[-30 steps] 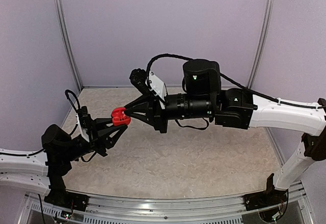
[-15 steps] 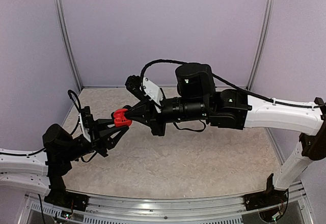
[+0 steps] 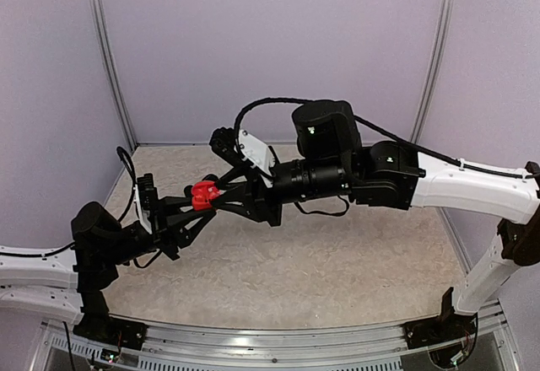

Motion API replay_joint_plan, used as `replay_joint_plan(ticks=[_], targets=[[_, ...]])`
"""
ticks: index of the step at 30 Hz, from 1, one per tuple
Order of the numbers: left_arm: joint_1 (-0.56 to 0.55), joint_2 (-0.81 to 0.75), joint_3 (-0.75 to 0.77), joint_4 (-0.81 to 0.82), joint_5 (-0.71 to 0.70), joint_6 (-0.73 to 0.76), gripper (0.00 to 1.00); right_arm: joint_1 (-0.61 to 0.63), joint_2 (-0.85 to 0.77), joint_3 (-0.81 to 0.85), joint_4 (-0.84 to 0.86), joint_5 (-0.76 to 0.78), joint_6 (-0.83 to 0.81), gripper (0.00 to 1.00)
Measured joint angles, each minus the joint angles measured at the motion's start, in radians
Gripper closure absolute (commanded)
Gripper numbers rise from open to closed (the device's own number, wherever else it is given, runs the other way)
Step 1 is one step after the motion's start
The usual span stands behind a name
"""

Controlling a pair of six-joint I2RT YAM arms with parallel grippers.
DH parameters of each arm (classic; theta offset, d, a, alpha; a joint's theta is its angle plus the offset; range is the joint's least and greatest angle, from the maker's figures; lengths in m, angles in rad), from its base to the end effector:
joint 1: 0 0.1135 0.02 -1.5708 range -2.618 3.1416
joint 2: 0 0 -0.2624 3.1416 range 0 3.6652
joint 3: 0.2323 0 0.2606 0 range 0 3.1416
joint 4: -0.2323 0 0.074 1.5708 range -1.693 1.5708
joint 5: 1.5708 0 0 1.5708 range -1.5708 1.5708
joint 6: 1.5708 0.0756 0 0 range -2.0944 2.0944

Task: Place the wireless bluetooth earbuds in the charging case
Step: Adjust the right earbud in the right side groove of the charging case.

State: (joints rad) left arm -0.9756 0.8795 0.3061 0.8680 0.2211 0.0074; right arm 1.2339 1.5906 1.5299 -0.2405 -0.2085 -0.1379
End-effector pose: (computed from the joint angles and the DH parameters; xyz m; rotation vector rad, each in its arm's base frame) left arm 0.1207 -0.2078 0.2714 0.8039 1.0796 -0.9662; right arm 0.1251 0.4046 0.3765 -1.3662 1.4294 0.9325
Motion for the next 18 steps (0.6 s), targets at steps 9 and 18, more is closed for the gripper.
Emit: replay_joint_plan(ticks=[9, 18], targets=[[0.0, -0.024, 0.049, -0.086, 0.013, -0.05, 0.95, -0.023, -0.151, -0.061, 0.059, -0.023, -0.023, 0.04], [-0.003, -0.019, 0.1, -0.144, 0.033, -0.112, 1.0, -0.101, -0.188, -0.096, 0.08, -0.13, -0.034, 0.01]])
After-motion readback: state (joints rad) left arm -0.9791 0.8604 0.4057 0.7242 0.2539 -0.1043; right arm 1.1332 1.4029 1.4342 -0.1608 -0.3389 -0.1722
